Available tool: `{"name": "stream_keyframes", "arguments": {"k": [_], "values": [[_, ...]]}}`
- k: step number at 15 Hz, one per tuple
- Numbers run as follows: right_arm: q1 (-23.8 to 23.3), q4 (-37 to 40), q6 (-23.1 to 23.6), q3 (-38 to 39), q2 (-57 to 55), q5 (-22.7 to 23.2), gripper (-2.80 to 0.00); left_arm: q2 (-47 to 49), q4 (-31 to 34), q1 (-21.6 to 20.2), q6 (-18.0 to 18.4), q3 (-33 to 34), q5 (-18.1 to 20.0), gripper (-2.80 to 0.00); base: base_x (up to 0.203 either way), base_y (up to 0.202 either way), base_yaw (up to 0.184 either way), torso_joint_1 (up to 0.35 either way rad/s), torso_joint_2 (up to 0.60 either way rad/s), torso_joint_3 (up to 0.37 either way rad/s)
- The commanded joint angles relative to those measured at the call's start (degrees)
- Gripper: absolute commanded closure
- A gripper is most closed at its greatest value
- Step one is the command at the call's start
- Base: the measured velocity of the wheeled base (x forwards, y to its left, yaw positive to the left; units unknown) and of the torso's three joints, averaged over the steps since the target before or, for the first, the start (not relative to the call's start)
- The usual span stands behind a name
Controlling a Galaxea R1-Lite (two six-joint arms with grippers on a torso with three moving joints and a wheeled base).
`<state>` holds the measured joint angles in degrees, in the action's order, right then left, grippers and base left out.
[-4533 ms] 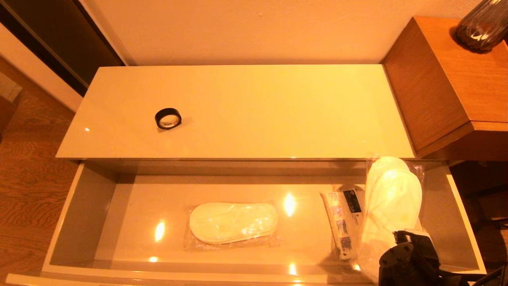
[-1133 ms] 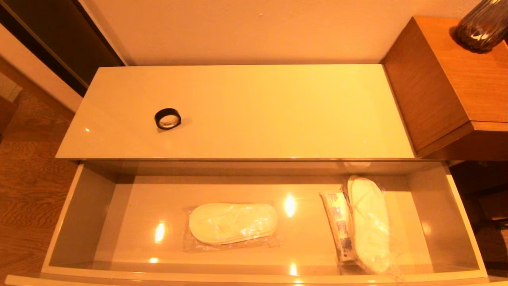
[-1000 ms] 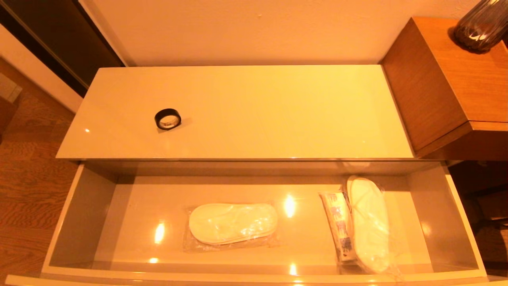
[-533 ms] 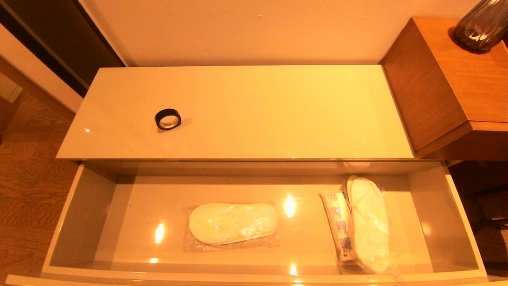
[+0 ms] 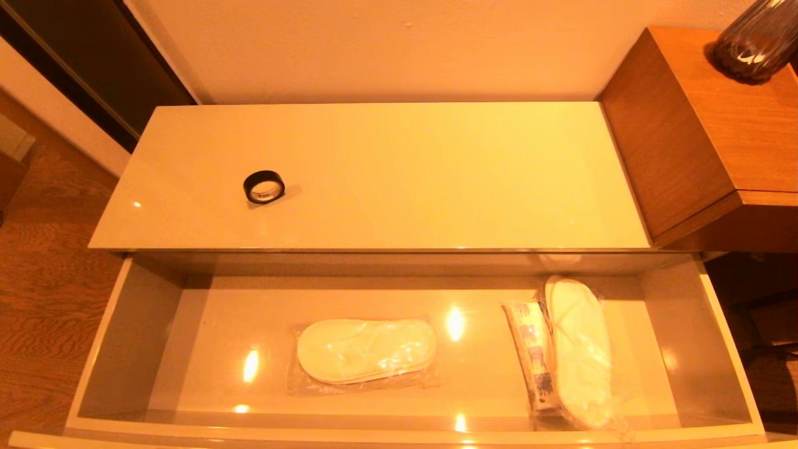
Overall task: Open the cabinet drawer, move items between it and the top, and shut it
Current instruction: Pick up the adhesive tape on the table
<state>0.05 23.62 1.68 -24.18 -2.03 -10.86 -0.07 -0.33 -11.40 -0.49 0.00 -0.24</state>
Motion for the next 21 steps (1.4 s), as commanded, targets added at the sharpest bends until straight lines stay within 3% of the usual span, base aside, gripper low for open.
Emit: {"name": "stream_keyframes", "arguments": {"k": [1,3,4,6,8,16,21], "values": [[-0.02,-19.71,0.28,11.16,1.62,0.3,0.0,-2.22,-0.02,-0.03,-0.04,0.09,-0.02,0.0,0.0,0.0,0.0,0.0,0.0,0.0],[-0.07,-32.39,2.32,21.99,1.84,3.14,0.0,-2.22,-0.02,-0.03,-0.12,0.09,-0.02,0.0,0.0,0.0,0.0,0.0,0.0,0.0],[-0.07,-33.68,3.26,24.59,1.9,5.2,0.0,-2.22,-0.02,-0.03,-0.05,0.09,-0.02,0.0,0.0,0.0,0.0,0.0,0.0,0.0],[-0.11,-28.91,4.32,24.47,2.01,9.18,0.0,-2.22,-0.02,-0.03,-0.04,0.09,-0.02,0.0,0.0,0.0,0.0,0.0,0.0,0.0],[-0.07,-23.13,1.65,24.2,2.03,11.21,0.0,-2.22,-0.02,-0.03,-0.04,0.09,-0.02,0.0,0.0,0.0,0.0,0.0,0.0,0.0],[-0.13,-23.45,-0.19,24.18,2.03,11.21,0.0,-2.22,-0.02,-0.03,-0.04,0.09,-0.02,0.0,0.0,0.0,0.0,0.0,0.0,0.0],[-0.14,-23.45,-0.19,24.18,2.03,11.21,0.0,-2.22,0.27,-0.08,2.43,-0.1,0.15,0.0,0.0,0.0,0.0,0.0,0.0,0.0]]}}
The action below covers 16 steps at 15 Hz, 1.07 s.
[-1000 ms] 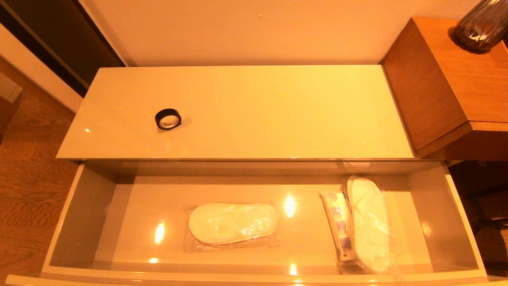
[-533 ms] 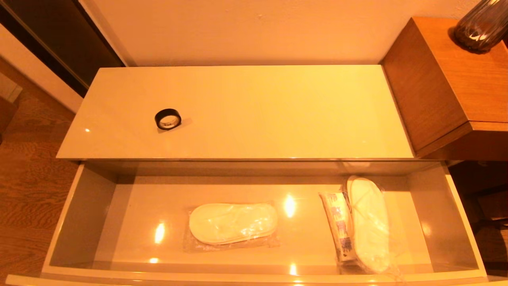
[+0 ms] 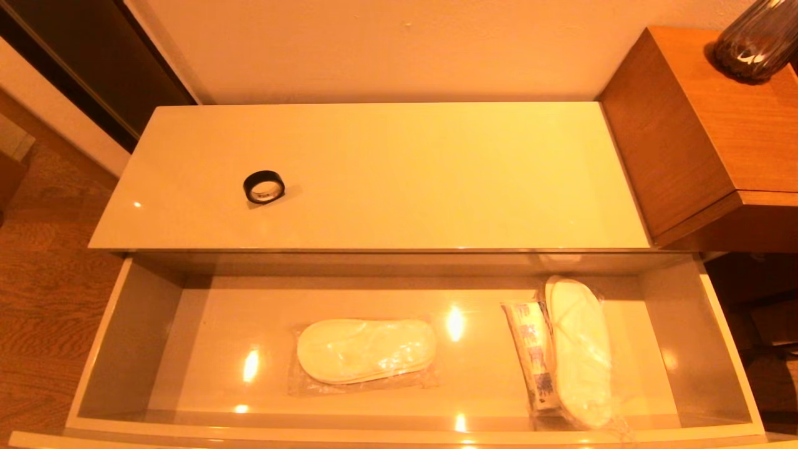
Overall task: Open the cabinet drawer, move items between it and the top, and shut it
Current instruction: Pick up the adhesive tape on the table
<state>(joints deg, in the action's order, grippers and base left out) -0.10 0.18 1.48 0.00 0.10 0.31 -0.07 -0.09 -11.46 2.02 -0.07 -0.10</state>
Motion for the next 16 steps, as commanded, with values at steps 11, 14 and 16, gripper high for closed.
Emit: {"name": "stream_keyframes", "arguments": {"k": [11,14,16], "values": [[0.01,-0.01,0.02,0.0,-0.1,0.04,0.0,26.5,9.7,0.03,1.95,-31.25,5.38,0.0,0.0,0.0,0.0,0.0,0.0,0.0],[0.01,-0.01,0.02,0.0,-0.1,0.04,0.0,47.13,10.83,1.01,12.22,-42.99,3.42,0.0,0.0,0.0,0.0,0.0,0.0,0.0],[0.05,-0.01,0.02,0.0,-0.1,0.04,0.0,58.33,11.06,3.29,17.93,-52.06,-3.4,0.0,0.0,0.0,0.0,0.0,0.0,0.0]]}}
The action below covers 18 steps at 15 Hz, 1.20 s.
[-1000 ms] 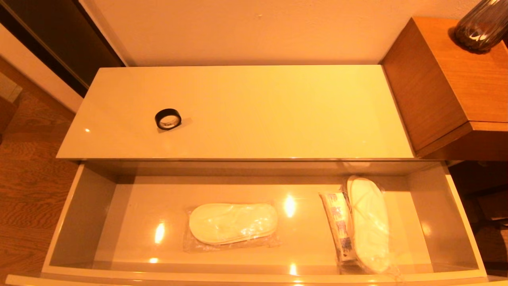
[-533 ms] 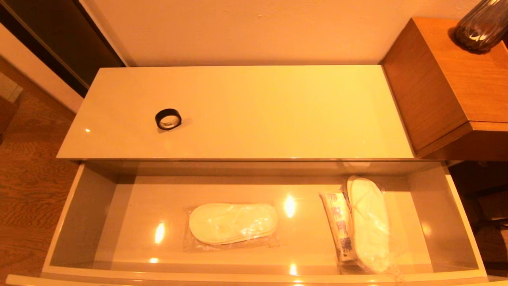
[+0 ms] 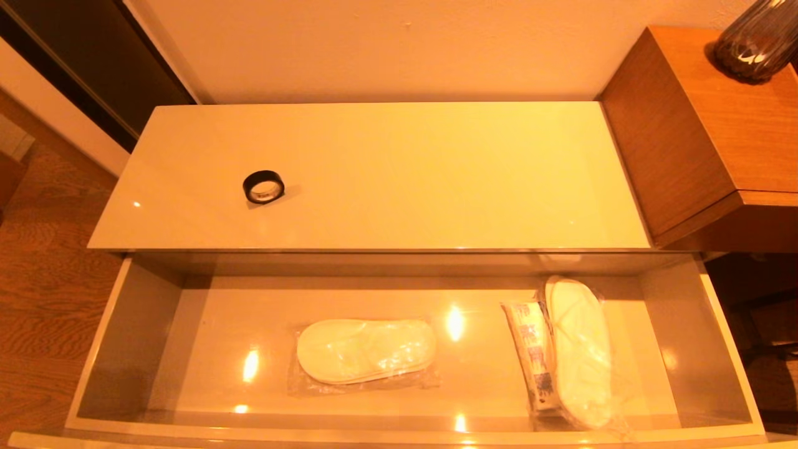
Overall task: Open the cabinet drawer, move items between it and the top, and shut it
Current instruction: Pick up the adhesive tape on the table
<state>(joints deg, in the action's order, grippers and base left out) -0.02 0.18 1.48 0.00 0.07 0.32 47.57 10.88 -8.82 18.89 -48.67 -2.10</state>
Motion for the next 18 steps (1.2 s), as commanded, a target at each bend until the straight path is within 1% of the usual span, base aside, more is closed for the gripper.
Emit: {"name": "stream_keyframes", "arguments": {"k": [1,2,4,7,10,11,13,16,18], "values": [[-0.06,-0.01,0.01,0.0,-0.07,0.03,0.0,15.43,0.12,1.85,4.18,-8.51,-4.3,0.0,0.0,0.0,0.0,0.0,0.0,0.0],[0.02,-0.01,-0.07,0.0,-0.07,0.03,0.0,19.15,0.18,3.02,6.79,-12.97,-6.26,0.0,0.0,0.0,0.0,0.0,0.0,0.0],[0.02,-0.01,0.01,0.0,-0.07,0.03,0.0,24.94,0.18,5.6,9.88,-18.61,-8.7,0.0,0.0,0.0,0.0,0.0,0.0,0.0],[0.02,-0.01,0.01,0.0,-0.07,0.03,0.0,28.94,0.17,8.67,10.71,-22.21,-9.37,0.0,0.0,0.0,0.0,0.0,0.0,0.0],[-0.05,-0.01,0.01,0.0,-0.07,0.03,0.0,31.7,0.34,9.78,10.73,-25.85,-9.26,0.0,0.0,0.0,0.0,0.0,0.0,0.0],[-0.02,-0.01,0.01,0.0,-0.07,0.03,0.0,32.4,0.44,10.25,10.8,-26.86,-9.31,-2.8,0.0,0.0,0.0,0.0,0.0,0.0],[-0.05,-0.01,0.01,0.0,-0.07,0.03,0.0,34.61,0.24,11.21,10.75,-28.9,-9.22,-2.8,0.0,0.0,0.0,0.0,0.0,0.0],[-0.06,-0.01,0.01,0.0,-0.07,0.03,0.0,37.8,0.22,13.48,10.93,-29.51,-8.99,-2.8,0.0,0.0,0.0,0.0,0.0,0.0],[-0.06,-0.01,0.01,0.0,-0.07,0.03,0.0,40.0,0.11,14.22,12.92,-29.62,-8.77,-2.8,0.0,0.0,0.0,0.0,0.0,0.0]]}}
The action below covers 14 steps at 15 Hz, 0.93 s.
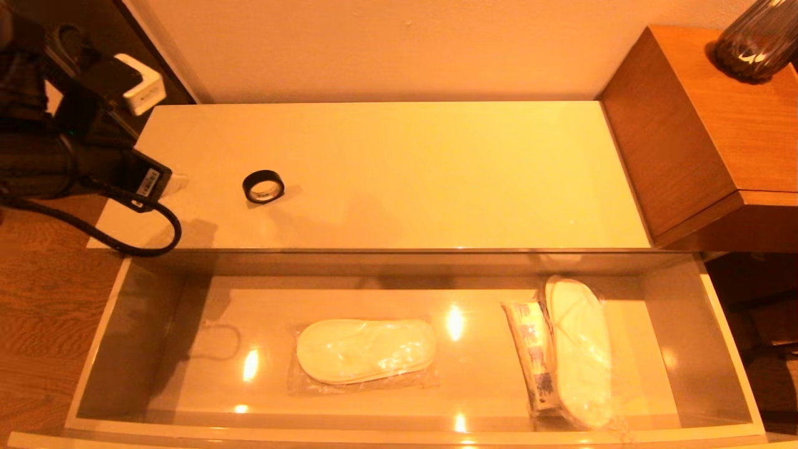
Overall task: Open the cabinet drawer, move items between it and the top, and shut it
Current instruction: Pick up the adhesive tape on the table
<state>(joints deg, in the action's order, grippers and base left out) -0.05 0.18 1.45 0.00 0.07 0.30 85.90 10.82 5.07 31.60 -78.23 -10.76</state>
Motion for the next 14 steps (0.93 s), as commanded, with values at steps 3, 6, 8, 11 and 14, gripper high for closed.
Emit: {"name": "stream_keyframes", "arguments": {"k": [3,6,8,11,14], "values": [[0.04,-0.01,-0.03,0.0,-0.07,0.05,0.0,4.78,-5.76,0.67,0.95,-0.52,4.33,-2.8,0.0,0.0,0.0,0.0,0.0,0.0],[-0.03,-0.01,0.04,0.0,-0.07,0.05,0.0,7.08,-7.11,1.25,1.01,-2.37,6.1,-2.8,0.0,0.0,0.0,0.0,0.0,0.0],[-0.03,-0.01,-0.04,0.0,-0.07,0.05,0.0,8.36,-7.04,2.52,1.09,-3.11,6.15,-2.8,0.0,0.0,0.0,0.0,0.0,0.0],[0.04,-0.01,0.04,0.0,-0.07,0.05,0.0,9.75,-7.13,3.73,2.5,-3.5,6.1,-2.8,0.0,0.0,0.0,0.0,0.0,0.0],[0.04,-0.01,0.03,0.0,-0.07,0.05,0.0,11.61,-7.24,4.28,3.43,-3.55,5.84,-2.8,0.0,0.0,0.0,0.0,0.0,0.0]]}}
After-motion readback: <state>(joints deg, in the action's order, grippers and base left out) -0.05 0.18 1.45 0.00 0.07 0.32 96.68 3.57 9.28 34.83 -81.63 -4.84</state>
